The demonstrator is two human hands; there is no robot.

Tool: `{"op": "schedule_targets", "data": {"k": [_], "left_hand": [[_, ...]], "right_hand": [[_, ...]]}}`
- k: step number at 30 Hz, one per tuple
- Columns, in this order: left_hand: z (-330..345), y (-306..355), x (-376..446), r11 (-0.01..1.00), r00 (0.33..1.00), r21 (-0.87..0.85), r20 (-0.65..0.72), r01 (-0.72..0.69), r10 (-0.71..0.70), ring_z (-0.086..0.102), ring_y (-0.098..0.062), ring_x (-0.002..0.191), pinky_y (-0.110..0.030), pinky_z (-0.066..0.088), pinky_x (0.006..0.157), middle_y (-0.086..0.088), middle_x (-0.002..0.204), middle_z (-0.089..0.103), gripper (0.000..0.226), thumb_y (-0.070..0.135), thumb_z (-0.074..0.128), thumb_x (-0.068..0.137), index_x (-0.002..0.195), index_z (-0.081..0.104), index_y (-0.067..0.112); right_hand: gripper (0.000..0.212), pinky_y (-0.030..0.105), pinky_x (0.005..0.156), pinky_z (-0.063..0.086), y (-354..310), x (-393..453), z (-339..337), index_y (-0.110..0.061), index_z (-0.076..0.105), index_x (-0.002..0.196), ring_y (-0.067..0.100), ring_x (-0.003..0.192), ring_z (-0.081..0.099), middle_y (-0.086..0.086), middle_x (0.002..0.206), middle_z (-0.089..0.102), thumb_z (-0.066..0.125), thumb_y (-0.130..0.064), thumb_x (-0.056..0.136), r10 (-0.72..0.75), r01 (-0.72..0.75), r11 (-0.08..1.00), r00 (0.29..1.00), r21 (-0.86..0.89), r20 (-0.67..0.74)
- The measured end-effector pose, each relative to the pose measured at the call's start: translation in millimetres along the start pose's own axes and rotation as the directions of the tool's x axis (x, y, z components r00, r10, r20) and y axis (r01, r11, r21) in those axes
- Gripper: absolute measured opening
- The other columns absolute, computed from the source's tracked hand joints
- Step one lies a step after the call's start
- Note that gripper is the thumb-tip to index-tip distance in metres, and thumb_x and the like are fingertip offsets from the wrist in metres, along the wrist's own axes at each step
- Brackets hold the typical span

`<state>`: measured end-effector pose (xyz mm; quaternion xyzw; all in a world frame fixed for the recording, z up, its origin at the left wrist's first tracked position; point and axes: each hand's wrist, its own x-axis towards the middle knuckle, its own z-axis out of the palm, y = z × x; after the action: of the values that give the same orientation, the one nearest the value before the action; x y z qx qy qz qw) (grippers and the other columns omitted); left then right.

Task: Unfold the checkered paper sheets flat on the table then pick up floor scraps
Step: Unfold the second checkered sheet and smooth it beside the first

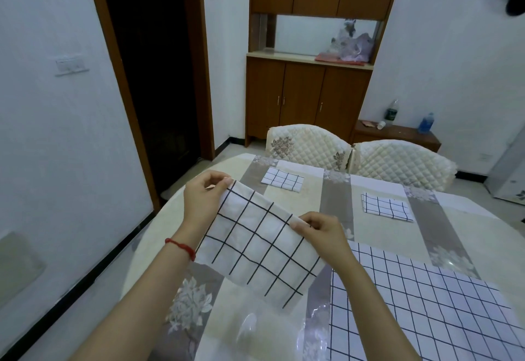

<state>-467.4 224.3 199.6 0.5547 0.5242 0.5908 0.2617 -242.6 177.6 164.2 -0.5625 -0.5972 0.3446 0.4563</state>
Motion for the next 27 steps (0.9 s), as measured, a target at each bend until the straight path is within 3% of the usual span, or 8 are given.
{"op": "schedule_targets", "data": {"k": [6, 12, 15, 17, 18, 21, 23, 27], "left_hand": [[-10.9, -10.2, 8.2, 0.991, 0.993, -0.106, -0.075, 0.087, -0.095, 0.061, -0.007, 0.083, -0.017, 0.045, 0.072, 0.007, 0.080, 0.065, 0.019, 0.013, 0.062, 0.084, 0.075, 0.063, 0.030], [-16.7, -14.6, 9.0, 0.989, 0.987, -0.103, -0.106, 0.106, -0.117, 0.060, -0.001, 0.079, -0.012, 0.043, 0.067, 0.012, 0.080, 0.065, 0.015, 0.016, 0.062, 0.085, 0.079, 0.064, 0.029], [-17.2, -18.0, 5.7, 0.987, 0.984, -0.091, -0.108, 0.133, -0.143, 0.060, 0.001, 0.077, -0.010, 0.041, 0.065, 0.014, 0.079, 0.064, 0.013, 0.016, 0.063, 0.084, 0.081, 0.064, 0.029], [-15.1, -20.7, 3.1, 0.988, 0.984, -0.004, -0.087, 0.157, -0.156, 0.061, -0.006, 0.086, -0.014, 0.043, 0.069, 0.012, 0.084, 0.064, 0.012, 0.016, 0.063, 0.083, 0.087, 0.064, 0.027], [-12.0, -20.3, 0.7, 0.985, 0.987, 0.073, -0.061, 0.154, -0.150, 0.060, -0.010, 0.091, -0.018, 0.044, 0.075, 0.010, 0.091, 0.063, 0.016, 0.016, 0.064, 0.083, 0.096, 0.063, 0.024], [5.2, -11.3, -11.8, 0.973, 0.994, 0.230, 0.107, -0.014, -0.011, 0.049, -0.005, 0.105, -0.019, 0.037, 0.090, 0.012, 0.110, 0.055, 0.039, 0.019, 0.068, 0.080, 0.118, 0.058, 0.019], [19.0, -1.7, -21.4, 0.966, 0.952, 0.208, 0.291, -0.155, 0.090, 0.049, -0.003, 0.104, -0.005, 0.033, 0.086, 0.013, 0.109, 0.056, 0.038, 0.022, 0.070, 0.078, 0.115, 0.062, 0.017], [34.3, 7.3, -34.3, 0.992, 0.815, 0.032, 0.573, -0.119, 0.080, 0.058, 0.009, 0.079, 0.000, 0.040, 0.074, 0.008, 0.087, 0.069, 0.017, 0.016, 0.069, 0.080, 0.095, 0.072, 0.011]], "right_hand": [[0.022, 0.007, 0.047, 0.034, 7.0, -1.9, -18.5, -0.019, 0.067, 0.056, 0.000, 0.047, 0.044, -0.013, 0.046, 0.050, 0.072, -0.013, 0.077, 0.124, -0.134, 0.988, 0.984, 0.077, 0.129], [0.006, 0.015, 0.052, 0.044, 4.6, 1.3, -16.2, -0.008, 0.072, 0.078, 0.008, 0.055, 0.049, 0.003, 0.064, 0.058, 0.067, -0.009, 0.081, 0.154, -0.106, 0.939, 0.980, 0.327, -0.127], [0.020, 0.014, 0.048, 0.041, -0.7, 6.3, -14.9, 0.005, 0.070, 0.088, 0.003, 0.045, 0.045, 0.011, 0.064, 0.059, 0.069, -0.013, 0.079, 0.139, -0.052, 0.942, 0.960, 0.332, -0.245], [0.024, 0.026, 0.056, 0.049, -4.3, 9.6, -12.5, 0.009, 0.068, 0.087, 0.020, 0.052, 0.052, 0.029, 0.069, 0.064, 0.071, -0.013, 0.078, 0.114, -0.032, 0.954, 0.958, 0.299, -0.263], [0.029, 0.033, 0.058, 0.048, -6.4, 10.4, -10.9, 0.014, 0.065, 0.086, 0.030, 0.056, 0.049, 0.034, 0.070, 0.059, 0.071, -0.013, 0.078, 0.094, -0.023, 0.963, 0.963, 0.270, -0.253], [0.020, 0.023, 0.054, 0.032, -12.5, 13.3, -2.1, 0.004, 0.065, 0.067, 0.009, 0.053, 0.040, 0.012, 0.050, 0.045, 0.073, -0.012, 0.075, 0.037, -0.007, 0.982, 0.987, 0.191, -0.154], [0.024, 0.017, 0.049, 0.028, -16.9, 15.0, 5.8, -0.015, 0.062, 0.052, 0.003, 0.045, 0.034, -0.010, 0.043, 0.043, 0.075, -0.012, 0.072, -0.006, 0.014, 0.992, 0.998, 0.128, -0.066], [0.022, 0.012, 0.045, 0.031, -23.1, 11.1, 13.7, -0.019, 0.062, 0.053, 0.001, 0.043, 0.039, -0.012, 0.042, 0.050, 0.080, -0.023, 0.066, -0.026, 0.024, 0.994, 1.000, 0.106, 0.016]]}}
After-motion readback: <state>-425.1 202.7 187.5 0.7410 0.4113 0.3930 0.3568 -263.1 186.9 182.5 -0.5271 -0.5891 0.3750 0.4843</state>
